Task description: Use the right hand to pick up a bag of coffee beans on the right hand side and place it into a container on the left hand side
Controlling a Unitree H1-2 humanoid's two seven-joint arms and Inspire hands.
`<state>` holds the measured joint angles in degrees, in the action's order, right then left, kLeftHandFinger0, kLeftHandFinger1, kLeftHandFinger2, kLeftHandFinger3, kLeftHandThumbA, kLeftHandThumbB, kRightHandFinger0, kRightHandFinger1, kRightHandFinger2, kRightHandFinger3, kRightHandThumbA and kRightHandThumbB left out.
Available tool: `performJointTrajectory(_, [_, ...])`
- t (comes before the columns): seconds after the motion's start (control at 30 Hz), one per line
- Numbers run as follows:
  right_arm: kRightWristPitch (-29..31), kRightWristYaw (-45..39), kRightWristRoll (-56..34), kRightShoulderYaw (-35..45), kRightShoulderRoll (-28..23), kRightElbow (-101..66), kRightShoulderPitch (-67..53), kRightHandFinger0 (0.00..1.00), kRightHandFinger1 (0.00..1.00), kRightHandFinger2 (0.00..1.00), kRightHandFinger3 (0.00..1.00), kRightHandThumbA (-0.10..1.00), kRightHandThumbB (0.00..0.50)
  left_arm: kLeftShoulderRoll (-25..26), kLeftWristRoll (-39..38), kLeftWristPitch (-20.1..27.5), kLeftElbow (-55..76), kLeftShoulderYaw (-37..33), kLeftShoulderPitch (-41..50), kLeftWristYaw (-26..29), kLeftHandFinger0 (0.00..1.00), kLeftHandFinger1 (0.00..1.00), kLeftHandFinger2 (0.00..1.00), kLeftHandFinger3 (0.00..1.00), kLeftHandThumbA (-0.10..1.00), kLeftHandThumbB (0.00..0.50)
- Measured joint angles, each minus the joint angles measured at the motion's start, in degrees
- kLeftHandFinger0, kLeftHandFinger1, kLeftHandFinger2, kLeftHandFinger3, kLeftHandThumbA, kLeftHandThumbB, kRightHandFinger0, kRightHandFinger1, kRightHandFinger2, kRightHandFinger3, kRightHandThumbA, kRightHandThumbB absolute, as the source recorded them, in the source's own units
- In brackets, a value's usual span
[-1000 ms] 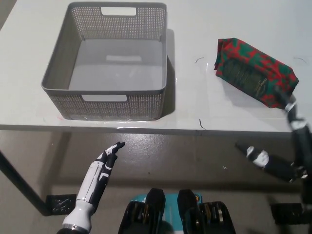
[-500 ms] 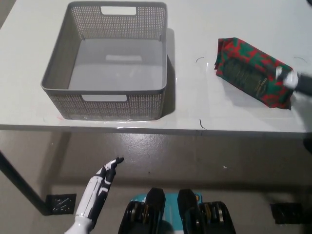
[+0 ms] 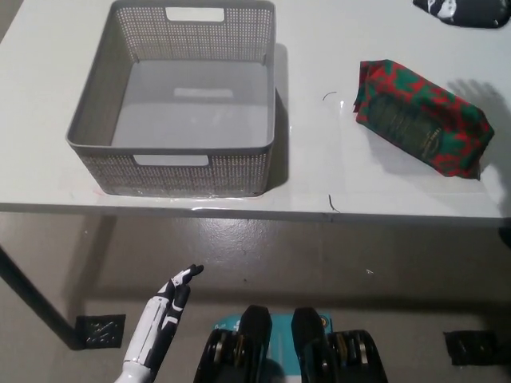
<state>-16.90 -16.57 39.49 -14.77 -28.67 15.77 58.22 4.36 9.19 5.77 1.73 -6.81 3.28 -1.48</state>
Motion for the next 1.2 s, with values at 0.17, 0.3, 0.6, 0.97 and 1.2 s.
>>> performJointTrajectory(0.17, [0.04,-0.55,0.19,-2.48,0.47,11.45,3.21,1.00,1.00,1.00,1.00,0.99,0.500,0.02,0.40,0.25,0.09,0.00,0.05,0.00,1.00,1.00,1.00,1.00,1.00,0.178])
performJointTrajectory(0.3, [-0.04,-2.02,-0.20,-3.17,0.78,15.83,3.54,1.00,1.00,1.00,1.00,1.00,0.500,0.02,0.65,0.30,0.10,0.01,-0.01,0.00,1.00,1.00,1.00,1.00,1.00,0.174])
performJointTrajectory(0.6, [-0.90,-8.38,-3.97,-3.03,1.24,19.56,3.45,1.00,1.00,1.00,1.00,1.00,0.500,0.08,0.80,0.49,0.10,0.01,0.00,-0.01,1.00,1.00,1.00,1.00,1.00,0.188])
performJointTrajectory(0.97, [-2.57,-13.72,-9.33,-2.10,1.47,19.60,2.50,1.00,1.00,1.00,1.00,0.99,0.500,0.09,1.10,1.06,0.09,-0.03,-0.04,-0.02,1.00,1.00,1.00,1.00,1.00,0.187])
performJointTrajectory(1.2, [-2.95,-14.29,-9.87,-3.02,2.19,19.67,2.09,1.00,1.00,1.00,1.00,0.89,0.500,0.06,1.10,1.32,0.10,0.00,-0.08,-0.02,1.00,1.00,1.00,1.00,1.00,0.216])
